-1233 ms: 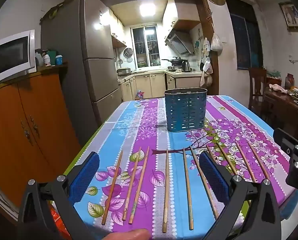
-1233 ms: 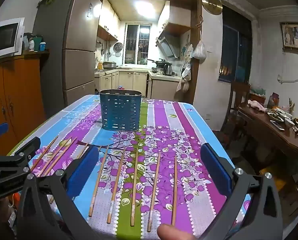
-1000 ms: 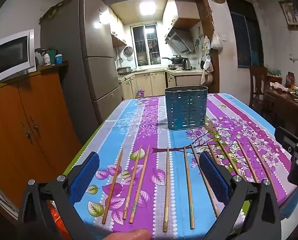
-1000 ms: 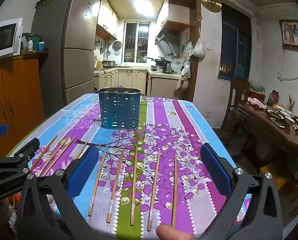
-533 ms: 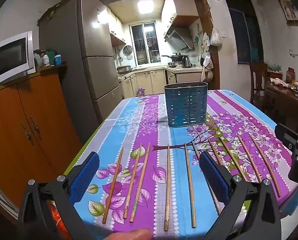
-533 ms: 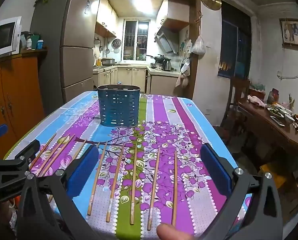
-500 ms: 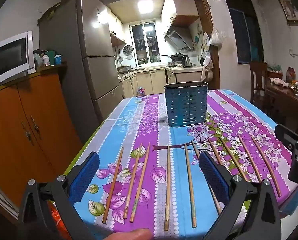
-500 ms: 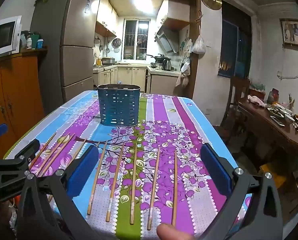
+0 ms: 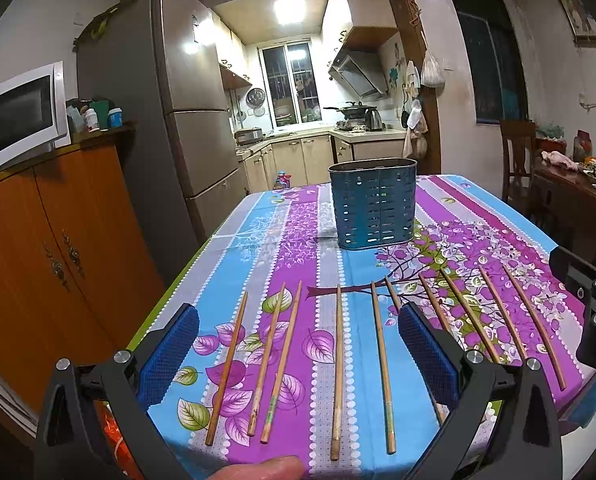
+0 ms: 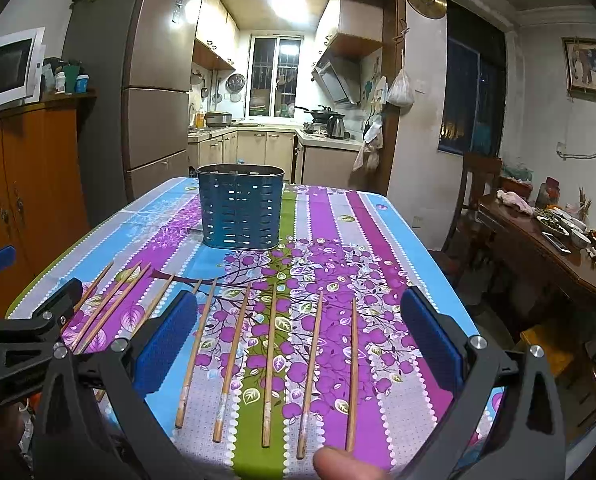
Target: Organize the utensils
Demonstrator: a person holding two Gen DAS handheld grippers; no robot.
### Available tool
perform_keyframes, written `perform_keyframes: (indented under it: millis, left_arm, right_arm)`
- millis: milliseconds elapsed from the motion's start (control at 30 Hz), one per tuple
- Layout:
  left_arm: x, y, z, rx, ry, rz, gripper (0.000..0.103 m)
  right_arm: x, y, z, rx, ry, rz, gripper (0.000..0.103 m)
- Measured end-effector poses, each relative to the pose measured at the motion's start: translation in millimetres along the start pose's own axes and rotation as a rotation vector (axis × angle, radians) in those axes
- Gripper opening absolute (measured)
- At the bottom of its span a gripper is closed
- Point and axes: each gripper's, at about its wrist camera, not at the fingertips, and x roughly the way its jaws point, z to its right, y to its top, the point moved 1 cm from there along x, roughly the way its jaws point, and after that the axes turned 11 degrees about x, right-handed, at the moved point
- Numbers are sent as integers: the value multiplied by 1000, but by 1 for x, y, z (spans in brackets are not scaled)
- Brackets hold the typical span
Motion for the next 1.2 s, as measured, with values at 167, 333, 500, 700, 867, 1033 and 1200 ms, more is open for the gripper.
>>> perform_keyframes:
  millis: [167,333,500,700,867,1033,1200]
  left_arm:
    - [2,-1,1,5,2,-3,100]
    - [3,0,4,15,1,-7,100]
    - [4,-1,4,17,-1,-1,100]
    - [8,-16,-32,2,61,-10,100]
    - [19,-49,-104,-115,145,-98,100]
    - [12,-84,-159,-239,150,-127,99]
    - [8,-113,-161,-241,38,-142,91]
  right_arm:
    - [0,0,0,2,0,-3,98]
    - [0,0,0,0,0,-2,98]
    - [3,-1,2,21,11,-21,98]
    - [3,0,16,38,-6,-17,98]
    - [4,1,54,140,-5,-17,98]
    - [14,-4,104,277,-1,-74,98]
    - [22,-25,130,301,-23,-134,98]
